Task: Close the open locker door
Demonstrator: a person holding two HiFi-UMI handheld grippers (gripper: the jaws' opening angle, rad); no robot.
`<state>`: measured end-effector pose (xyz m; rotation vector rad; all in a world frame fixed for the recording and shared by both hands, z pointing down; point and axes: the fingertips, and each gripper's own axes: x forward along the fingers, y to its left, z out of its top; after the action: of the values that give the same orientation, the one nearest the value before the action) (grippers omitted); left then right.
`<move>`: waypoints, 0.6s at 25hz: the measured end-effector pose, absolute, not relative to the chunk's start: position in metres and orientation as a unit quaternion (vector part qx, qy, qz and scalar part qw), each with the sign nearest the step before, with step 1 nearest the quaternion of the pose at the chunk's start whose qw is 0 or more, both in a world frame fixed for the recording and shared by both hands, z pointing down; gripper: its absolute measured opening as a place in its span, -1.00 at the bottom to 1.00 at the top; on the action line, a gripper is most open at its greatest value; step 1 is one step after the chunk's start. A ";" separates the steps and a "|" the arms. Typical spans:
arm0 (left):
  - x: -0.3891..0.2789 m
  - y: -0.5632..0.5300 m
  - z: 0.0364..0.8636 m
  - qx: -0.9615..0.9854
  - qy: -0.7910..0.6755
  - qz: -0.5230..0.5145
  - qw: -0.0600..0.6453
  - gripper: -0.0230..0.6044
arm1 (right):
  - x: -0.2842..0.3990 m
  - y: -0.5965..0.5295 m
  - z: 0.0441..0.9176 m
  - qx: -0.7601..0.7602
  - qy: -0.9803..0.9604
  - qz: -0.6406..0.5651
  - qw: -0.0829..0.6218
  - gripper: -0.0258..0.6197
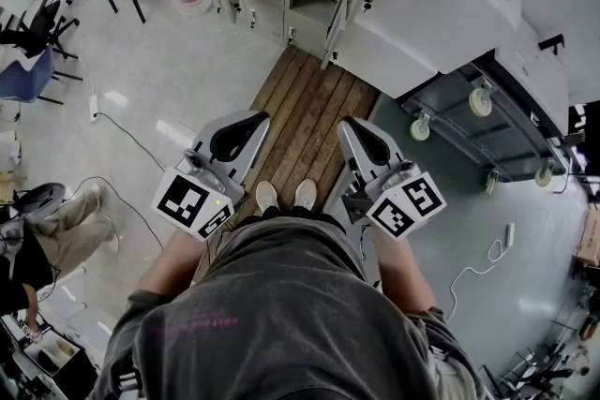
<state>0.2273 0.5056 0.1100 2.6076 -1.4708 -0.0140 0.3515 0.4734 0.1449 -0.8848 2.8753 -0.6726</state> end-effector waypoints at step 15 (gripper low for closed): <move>0.204 0.511 0.115 0.874 -0.479 -0.014 0.077 -0.88 | 0.328 0.482 0.147 -0.298 0.928 -0.222 0.030 -0.84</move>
<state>0.2040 0.5115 0.1148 2.6194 -1.4367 -0.0426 0.3278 0.4820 0.1472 -0.9181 2.8609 -0.6841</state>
